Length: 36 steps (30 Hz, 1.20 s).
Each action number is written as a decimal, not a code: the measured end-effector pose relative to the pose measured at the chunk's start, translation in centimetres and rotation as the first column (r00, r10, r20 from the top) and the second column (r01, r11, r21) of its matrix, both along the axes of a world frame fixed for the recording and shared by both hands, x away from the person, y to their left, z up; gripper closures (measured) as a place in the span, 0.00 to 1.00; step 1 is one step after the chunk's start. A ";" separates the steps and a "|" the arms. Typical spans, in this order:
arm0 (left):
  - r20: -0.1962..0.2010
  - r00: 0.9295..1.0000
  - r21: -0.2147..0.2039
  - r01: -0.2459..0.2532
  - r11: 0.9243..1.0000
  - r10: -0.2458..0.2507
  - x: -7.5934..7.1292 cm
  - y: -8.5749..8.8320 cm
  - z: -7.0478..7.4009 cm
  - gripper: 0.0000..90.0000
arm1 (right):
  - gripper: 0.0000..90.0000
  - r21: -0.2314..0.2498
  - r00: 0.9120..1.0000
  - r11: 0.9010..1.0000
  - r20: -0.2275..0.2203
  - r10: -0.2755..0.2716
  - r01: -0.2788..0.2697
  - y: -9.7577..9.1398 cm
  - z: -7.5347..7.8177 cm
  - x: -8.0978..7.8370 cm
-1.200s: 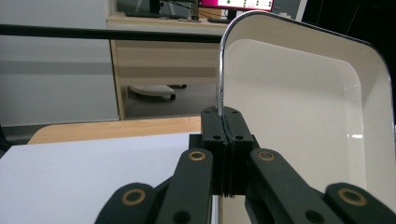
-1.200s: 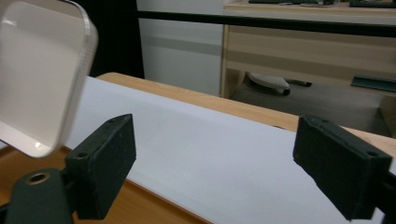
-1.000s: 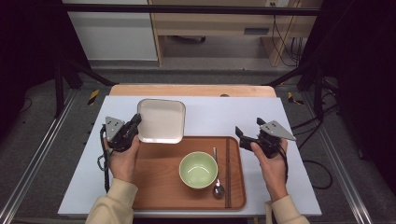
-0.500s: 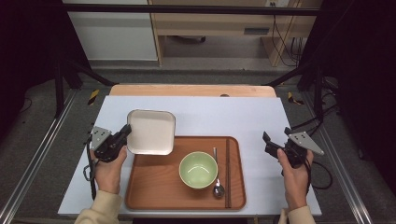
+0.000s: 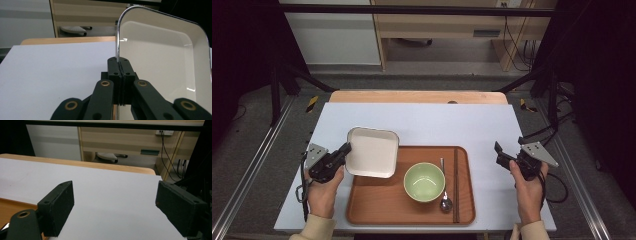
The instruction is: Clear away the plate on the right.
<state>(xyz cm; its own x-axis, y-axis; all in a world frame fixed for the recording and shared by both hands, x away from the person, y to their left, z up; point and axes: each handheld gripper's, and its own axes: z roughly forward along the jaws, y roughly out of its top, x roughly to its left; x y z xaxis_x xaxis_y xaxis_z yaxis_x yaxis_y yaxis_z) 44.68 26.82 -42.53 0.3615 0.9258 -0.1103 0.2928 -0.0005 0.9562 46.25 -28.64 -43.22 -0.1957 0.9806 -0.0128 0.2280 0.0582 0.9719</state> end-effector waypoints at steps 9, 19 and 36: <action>-0.057 0.998 -0.002 0.037 0.999 -0.037 -0.4 -0.2 -1.4 0.99 | 0.17 0.009 1.000 1.000 -0.009 0.005 -0.005 0.1 -0.1 0.1; -0.136 0.987 -0.008 0.088 0.996 -0.089 0.0 -1.0 -2.7 0.99 | 0.17 0.022 1.000 1.000 -0.012 0.006 -0.006 0.1 -0.2 0.2; -0.295 0.943 -0.026 0.153 0.988 -0.154 2.0 -1.5 -4.5 0.97 | 0.17 0.024 0.999 0.999 -0.037 0.022 -0.021 0.2 -0.4 0.3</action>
<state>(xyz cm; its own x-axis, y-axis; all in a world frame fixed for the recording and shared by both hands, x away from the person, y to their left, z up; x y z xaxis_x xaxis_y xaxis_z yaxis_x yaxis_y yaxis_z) 46.69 25.36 -47.03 0.4502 0.8613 -0.2356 0.5581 -0.0655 0.8272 46.58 -28.47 -43.60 -0.2165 0.9761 0.0179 0.2629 0.0406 0.9640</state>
